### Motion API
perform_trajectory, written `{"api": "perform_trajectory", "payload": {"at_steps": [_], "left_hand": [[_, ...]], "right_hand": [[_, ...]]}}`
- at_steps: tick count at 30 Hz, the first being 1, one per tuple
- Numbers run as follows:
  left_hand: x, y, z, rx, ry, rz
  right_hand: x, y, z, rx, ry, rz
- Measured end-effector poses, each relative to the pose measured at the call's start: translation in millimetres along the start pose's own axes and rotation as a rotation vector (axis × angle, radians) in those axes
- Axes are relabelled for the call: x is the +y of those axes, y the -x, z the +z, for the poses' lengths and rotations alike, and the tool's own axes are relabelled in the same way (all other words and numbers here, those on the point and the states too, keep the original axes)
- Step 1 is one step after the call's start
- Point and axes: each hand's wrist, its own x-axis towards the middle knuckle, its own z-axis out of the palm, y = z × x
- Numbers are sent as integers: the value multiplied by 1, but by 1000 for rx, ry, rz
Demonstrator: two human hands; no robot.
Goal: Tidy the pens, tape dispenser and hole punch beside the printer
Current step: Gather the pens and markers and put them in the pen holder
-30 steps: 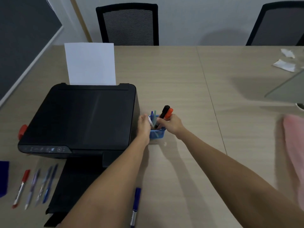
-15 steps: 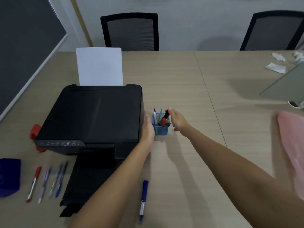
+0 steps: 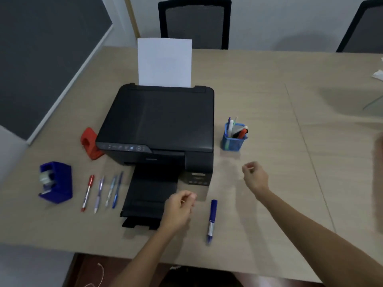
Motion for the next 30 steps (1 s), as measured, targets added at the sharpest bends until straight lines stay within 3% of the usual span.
{"api": "perform_trajectory", "payload": {"at_steps": [4,7,9,11,14,17,21,24,27,30], "left_hand": [[-47,3,-76,497,-37,100],[-84,-6,-136,728,-8,26],[-111,-13,-169,800,-77,-73],[-126,-23,-186,742,-201,-146],[-136,-41,-196,518,-430,-149],[-135,-58,-194,393,-606,-190],[-135,-72,-190,360,-741,-292],[-135,-75,-190,365,-678,-341],[-123,-60,-196,428,-455,-385],[-99,-37,-205,593,-280,-175]], "right_hand": [[33,58,46,-252,253,0],[37,80,73,-318,445,-8],[35,89,90,-347,555,-25],[35,93,100,-328,638,-9],[32,97,113,-275,707,14],[30,103,119,-272,598,0],[25,114,111,-327,465,-117],[19,115,98,-283,442,-199],[10,103,79,-170,359,-199],[-6,77,50,37,182,-144]]}}
